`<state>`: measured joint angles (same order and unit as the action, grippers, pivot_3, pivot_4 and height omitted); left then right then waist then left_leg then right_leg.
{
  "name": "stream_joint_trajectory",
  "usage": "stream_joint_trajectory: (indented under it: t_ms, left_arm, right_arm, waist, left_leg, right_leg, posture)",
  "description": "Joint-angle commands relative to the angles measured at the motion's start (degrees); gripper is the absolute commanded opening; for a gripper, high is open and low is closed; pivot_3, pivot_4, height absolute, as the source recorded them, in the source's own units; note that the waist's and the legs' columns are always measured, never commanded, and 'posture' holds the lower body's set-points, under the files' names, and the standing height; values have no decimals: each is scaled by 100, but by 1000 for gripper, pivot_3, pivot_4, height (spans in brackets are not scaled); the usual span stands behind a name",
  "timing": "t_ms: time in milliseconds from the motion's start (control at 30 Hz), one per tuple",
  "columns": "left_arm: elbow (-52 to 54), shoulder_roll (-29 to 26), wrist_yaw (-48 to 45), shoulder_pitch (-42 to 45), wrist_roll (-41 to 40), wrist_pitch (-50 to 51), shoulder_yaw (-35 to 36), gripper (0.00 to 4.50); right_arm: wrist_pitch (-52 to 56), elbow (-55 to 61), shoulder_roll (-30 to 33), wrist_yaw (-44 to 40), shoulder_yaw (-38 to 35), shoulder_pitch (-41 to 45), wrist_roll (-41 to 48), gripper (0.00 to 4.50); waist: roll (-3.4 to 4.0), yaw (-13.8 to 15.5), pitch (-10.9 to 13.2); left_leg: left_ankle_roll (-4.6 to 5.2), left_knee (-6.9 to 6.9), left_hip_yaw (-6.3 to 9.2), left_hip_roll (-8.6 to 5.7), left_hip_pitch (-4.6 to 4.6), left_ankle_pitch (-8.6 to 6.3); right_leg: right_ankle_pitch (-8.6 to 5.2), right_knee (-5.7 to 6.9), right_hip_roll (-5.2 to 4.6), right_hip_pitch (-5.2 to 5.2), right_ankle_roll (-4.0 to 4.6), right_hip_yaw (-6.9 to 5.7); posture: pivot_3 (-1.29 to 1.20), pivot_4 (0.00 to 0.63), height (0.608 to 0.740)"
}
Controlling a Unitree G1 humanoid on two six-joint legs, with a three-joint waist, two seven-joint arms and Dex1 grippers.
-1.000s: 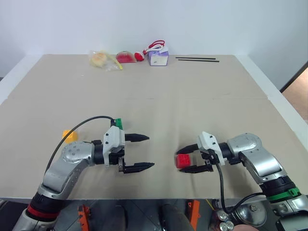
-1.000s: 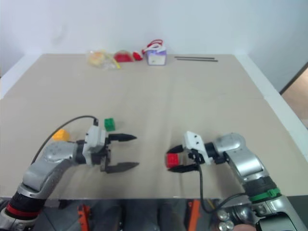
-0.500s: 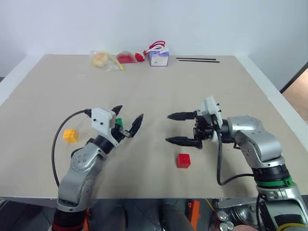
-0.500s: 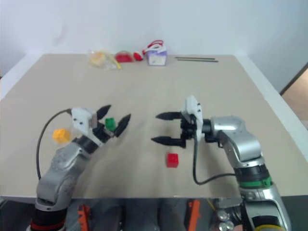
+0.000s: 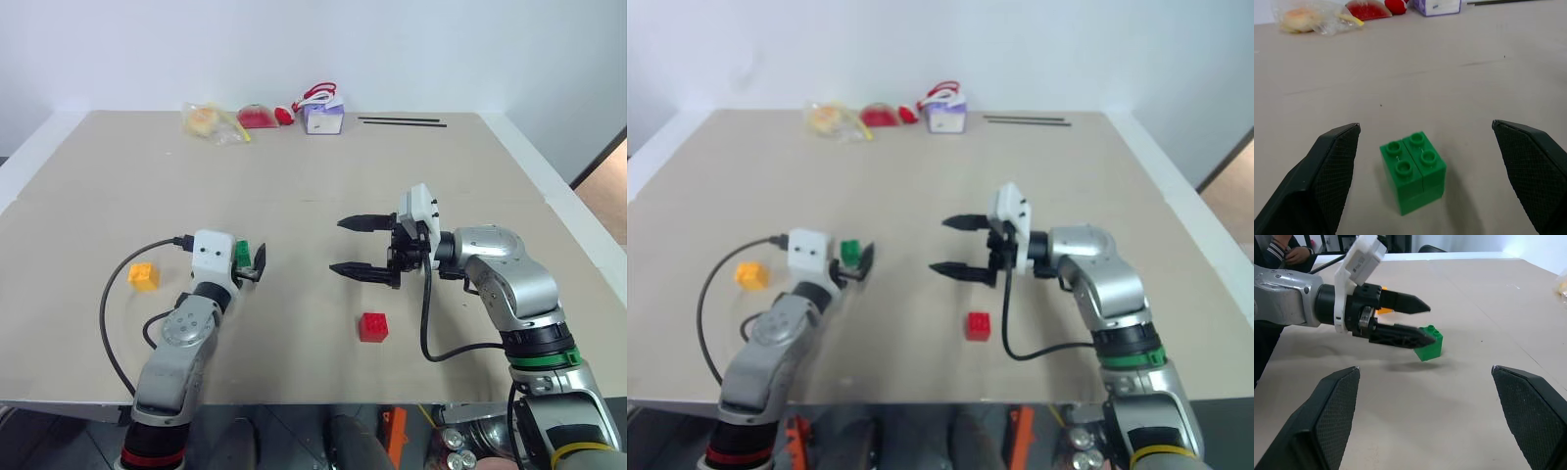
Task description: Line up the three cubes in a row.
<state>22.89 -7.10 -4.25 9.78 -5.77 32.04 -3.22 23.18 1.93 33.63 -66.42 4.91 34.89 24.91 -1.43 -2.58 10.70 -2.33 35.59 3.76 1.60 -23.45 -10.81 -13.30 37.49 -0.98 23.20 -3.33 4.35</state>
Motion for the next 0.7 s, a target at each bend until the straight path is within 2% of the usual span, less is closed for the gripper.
stream_joint_trajectory:
  t_ms: [33, 667, 700]
  left_arm:
    - [-70, 47, 4, 156, 13, 148, -10, 4500]
    - [-623, 383, 337, 531, 83, 316, 255, 4500]
    - [-625, 384, 347, 524, 85, 337, 258, 4239]
  right_arm:
    - [-76, 129, -30, -15, -10, 175, 18, 4462]
    - [36, 193, 20, -62, -54, 182, 40, 4462]
    - [31, 190, 22, -64, -53, 180, 35, 4490]
  waist:
    - [0, 0, 0]
    - [0, 0, 0]
    - [0, 0, 0]
  left_leg:
    - [0, 0, 0, 0, 0, 0]
    - [0, -1, 0, 0, 0, 0]
    - [0, -1, 0, 0, 0, 0]
  right_leg:
    - [0, 0, 0, 0, 0, 0]
    - [1, 0, 0, 0, 0, 0]
    - [1, 0, 0, 0, 0, 0]
  posture:
    - [0, 150, 740]
    - [0, 150, 740]
    - [0, 150, 740]
